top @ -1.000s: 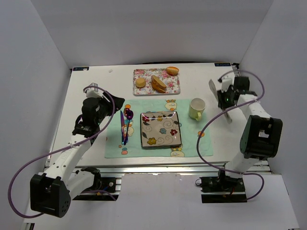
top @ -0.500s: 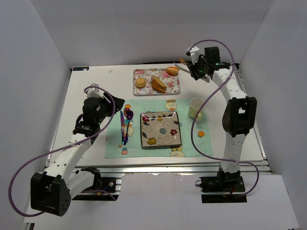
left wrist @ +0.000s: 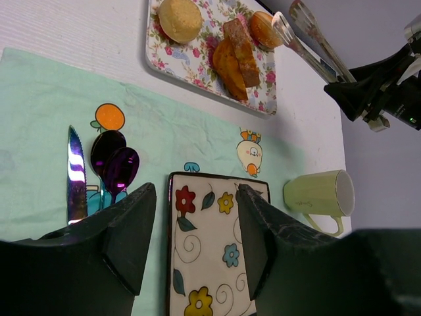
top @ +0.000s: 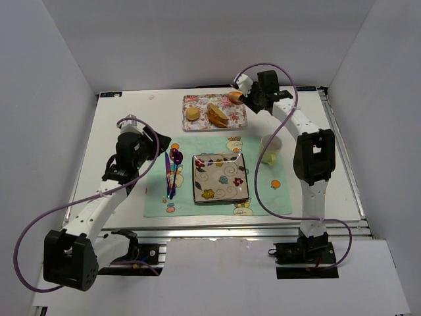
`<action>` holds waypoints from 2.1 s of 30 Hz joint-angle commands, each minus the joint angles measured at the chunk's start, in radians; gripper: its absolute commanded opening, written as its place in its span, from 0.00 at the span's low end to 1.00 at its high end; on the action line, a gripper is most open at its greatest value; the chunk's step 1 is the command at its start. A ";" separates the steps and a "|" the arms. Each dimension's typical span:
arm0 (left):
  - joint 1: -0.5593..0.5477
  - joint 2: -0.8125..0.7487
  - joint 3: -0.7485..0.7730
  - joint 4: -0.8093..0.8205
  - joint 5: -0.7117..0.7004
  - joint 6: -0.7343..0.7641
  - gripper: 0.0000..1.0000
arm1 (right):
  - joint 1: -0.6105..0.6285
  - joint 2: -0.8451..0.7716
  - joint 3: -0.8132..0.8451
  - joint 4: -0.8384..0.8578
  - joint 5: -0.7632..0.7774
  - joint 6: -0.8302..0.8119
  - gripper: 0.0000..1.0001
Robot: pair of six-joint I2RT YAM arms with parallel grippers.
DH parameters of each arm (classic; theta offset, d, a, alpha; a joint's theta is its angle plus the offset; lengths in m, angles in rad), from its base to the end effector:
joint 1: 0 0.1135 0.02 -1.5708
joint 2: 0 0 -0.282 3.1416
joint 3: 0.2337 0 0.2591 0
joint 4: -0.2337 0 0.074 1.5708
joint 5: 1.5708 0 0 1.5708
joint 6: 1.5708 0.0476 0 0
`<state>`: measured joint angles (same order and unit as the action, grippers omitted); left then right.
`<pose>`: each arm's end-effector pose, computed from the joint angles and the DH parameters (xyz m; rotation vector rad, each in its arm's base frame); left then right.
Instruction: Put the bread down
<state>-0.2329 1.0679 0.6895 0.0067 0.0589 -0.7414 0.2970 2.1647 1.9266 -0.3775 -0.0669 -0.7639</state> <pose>0.2462 -0.0613 0.2791 -0.4657 1.9527 -0.6944 0.5117 0.1599 0.2759 -1.1411 1.8706 -0.1910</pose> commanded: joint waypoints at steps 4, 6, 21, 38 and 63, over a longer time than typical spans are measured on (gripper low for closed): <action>0.001 0.012 0.048 -0.001 -0.016 0.008 0.62 | 0.014 0.049 0.058 0.097 0.056 -0.086 0.50; 0.001 0.018 0.050 0.003 -0.016 0.008 0.62 | 0.014 0.056 0.061 0.100 0.061 -0.094 0.51; 0.001 0.066 0.071 0.021 -0.005 0.014 0.62 | 0.016 0.090 0.064 0.144 0.118 -0.130 0.52; 0.001 0.047 0.071 0.016 -0.011 0.013 0.62 | 0.014 0.096 0.061 0.089 0.104 -0.126 0.22; 0.001 -0.095 -0.011 0.047 -0.027 -0.010 0.63 | 0.109 -0.853 -0.724 -0.207 -0.392 0.015 0.07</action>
<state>-0.2329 0.9981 0.7033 0.0338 0.0341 -0.7448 0.3569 1.3754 1.2991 -0.4828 -0.3698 -0.7410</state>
